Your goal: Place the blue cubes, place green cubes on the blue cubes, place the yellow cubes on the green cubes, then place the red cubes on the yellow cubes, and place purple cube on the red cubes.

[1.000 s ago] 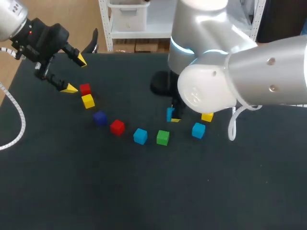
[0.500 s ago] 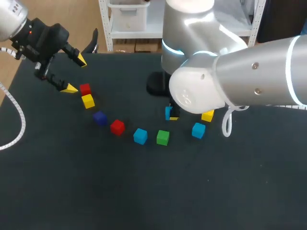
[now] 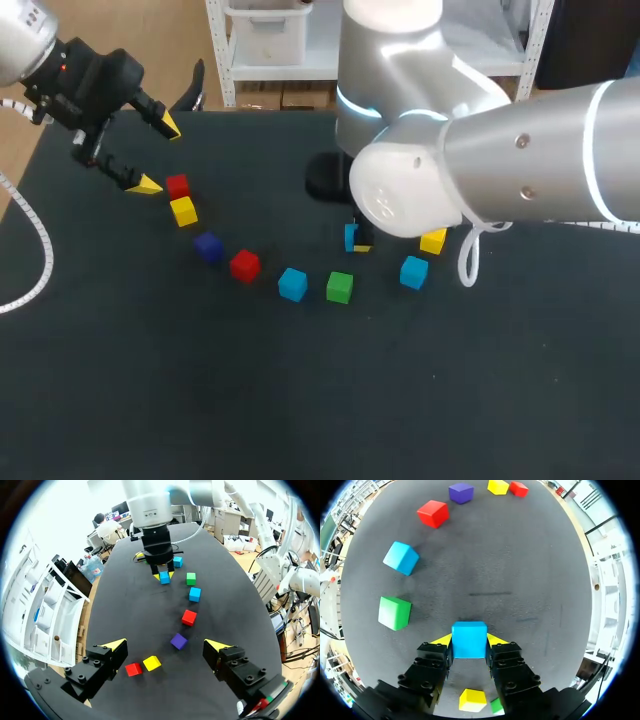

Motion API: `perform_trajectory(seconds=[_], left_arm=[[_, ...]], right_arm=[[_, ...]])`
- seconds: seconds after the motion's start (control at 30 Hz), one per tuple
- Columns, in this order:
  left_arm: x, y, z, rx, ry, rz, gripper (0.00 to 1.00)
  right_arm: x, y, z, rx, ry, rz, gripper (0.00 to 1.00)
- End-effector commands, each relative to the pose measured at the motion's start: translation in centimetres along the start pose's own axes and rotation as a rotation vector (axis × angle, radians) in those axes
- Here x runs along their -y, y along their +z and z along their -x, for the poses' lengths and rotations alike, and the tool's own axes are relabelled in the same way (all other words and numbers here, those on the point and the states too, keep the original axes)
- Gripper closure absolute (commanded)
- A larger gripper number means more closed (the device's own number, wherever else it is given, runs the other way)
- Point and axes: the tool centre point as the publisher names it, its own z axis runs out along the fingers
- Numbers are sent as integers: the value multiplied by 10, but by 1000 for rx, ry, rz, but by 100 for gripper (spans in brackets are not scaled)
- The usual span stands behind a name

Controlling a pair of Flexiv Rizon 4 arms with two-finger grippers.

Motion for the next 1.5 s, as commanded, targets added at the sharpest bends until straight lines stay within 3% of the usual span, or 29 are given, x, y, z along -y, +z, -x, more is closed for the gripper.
perform_trajectory(seconds=[0.03, 1.43, 1.5], left_arm=[[1, 0, -1, 2, 3, 2, 0], [1, 0, -1, 2, 3, 2, 0], [1, 0, -1, 2, 3, 2, 0]], right_arm=[[2, -1, -1, 0, 2, 2, 100], [6, 5, -2, 7, 4, 19, 100], [7, 5, -2, 7, 5, 20, 87]])
